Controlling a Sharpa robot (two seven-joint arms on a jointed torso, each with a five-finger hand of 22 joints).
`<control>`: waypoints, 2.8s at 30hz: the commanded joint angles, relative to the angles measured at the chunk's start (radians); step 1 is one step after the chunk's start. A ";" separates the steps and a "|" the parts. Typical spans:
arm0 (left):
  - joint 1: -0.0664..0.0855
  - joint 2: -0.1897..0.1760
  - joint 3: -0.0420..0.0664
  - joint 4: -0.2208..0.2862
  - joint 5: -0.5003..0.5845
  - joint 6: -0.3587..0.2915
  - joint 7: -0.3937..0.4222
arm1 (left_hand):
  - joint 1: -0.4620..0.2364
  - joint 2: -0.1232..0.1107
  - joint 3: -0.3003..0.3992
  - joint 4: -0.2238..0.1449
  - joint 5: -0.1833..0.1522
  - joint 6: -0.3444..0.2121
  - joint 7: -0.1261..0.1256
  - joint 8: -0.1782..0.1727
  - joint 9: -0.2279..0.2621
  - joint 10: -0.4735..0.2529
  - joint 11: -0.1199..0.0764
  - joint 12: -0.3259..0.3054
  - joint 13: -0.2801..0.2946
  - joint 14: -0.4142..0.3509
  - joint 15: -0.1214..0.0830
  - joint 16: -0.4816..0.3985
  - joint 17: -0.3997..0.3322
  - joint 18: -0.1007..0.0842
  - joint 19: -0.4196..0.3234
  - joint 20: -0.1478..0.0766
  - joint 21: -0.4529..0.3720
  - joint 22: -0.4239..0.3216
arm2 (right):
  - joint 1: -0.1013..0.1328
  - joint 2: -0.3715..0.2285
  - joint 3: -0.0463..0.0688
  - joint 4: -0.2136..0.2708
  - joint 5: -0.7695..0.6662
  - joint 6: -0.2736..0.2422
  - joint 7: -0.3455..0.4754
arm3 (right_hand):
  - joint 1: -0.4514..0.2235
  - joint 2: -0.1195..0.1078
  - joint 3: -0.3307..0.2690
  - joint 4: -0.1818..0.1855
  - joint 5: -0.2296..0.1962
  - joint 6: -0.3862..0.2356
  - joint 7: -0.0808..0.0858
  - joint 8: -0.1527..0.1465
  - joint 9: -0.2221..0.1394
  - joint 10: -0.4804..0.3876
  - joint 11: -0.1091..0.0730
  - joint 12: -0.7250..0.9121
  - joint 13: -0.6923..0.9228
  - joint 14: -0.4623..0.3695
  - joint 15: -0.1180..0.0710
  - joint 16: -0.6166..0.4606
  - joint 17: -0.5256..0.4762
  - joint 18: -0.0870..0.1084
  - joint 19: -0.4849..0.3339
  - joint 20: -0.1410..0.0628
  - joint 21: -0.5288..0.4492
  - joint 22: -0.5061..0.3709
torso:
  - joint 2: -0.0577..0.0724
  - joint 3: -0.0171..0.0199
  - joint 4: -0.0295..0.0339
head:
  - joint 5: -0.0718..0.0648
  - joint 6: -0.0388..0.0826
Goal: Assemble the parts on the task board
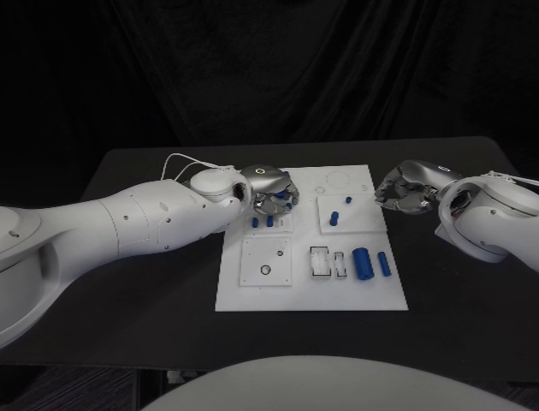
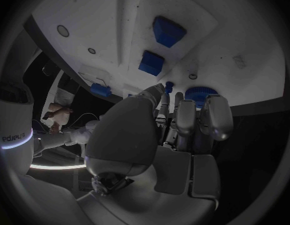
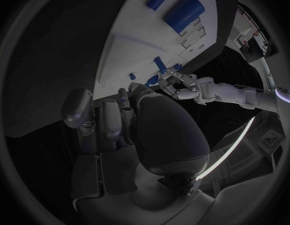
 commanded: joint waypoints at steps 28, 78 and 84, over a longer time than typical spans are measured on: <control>-0.015 0.014 0.001 -0.030 -0.001 0.000 0.013 | -0.016 0.009 0.041 -0.043 -0.003 0.050 -0.003 -0.009 -0.016 0.110 -0.031 -0.019 -0.054 0.021 -0.023 0.003 -0.015 -0.025 0.028 -0.011 0.031 0.175 | -0.001 0.011 0.001 -0.008 0.000 0.013 -0.003 | -0.006 -0.005 0.005 0.002 0.006 0.008 0.001 0.006 -0.001 -0.004 -0.001 -0.004 0.040 0.011 0.001 -0.004 -0.001 0.009 -0.003 -0.003 -0.002 0.033 | 0.000 0.0005 0.0025 | -0.005 0.000; 0.012 -0.203 0.001 0.160 -0.001 -0.081 -0.004 | -0.018 0.008 0.076 -0.099 -0.005 0.170 0.061 0.010 -0.008 0.232 -0.037 -0.111 -0.140 0.041 -0.033 0.004 -0.031 -0.031 0.045 -0.022 0.056 0.182 | -0.001 -0.008 0.000 -0.012 0.006 0.026 -0.001 | -0.005 -0.005 0.006 0.001 0.007 0.008 0.001 0.006 -0.002 -0.007 -0.001 -0.006 0.036 0.010 0.001 -0.008 -0.006 0.010 -0.005 -0.003 -0.008 0.030 | -0.001 0.0034 0.0175 | -0.011 0.000; 0.006 -0.190 0.001 0.140 -0.001 -0.071 -0.003 | -0.017 0.009 0.077 -0.100 -0.006 0.165 0.060 0.006 -0.010 0.238 -0.039 -0.113 -0.143 0.039 -0.033 0.002 -0.035 -0.030 0.043 -0.022 0.052 0.181 | -0.002 -0.008 0.000 -0.012 0.006 0.027 -0.001 | -0.004 -0.005 0.007 0.001 0.007 0.009 0.000 0.006 -0.002 -0.008 -0.001 -0.006 0.036 0.009 0.001 -0.009 -0.007 0.010 -0.005 -0.003 -0.010 0.030 | 0.000 0.0034 0.0159 | -0.013 0.000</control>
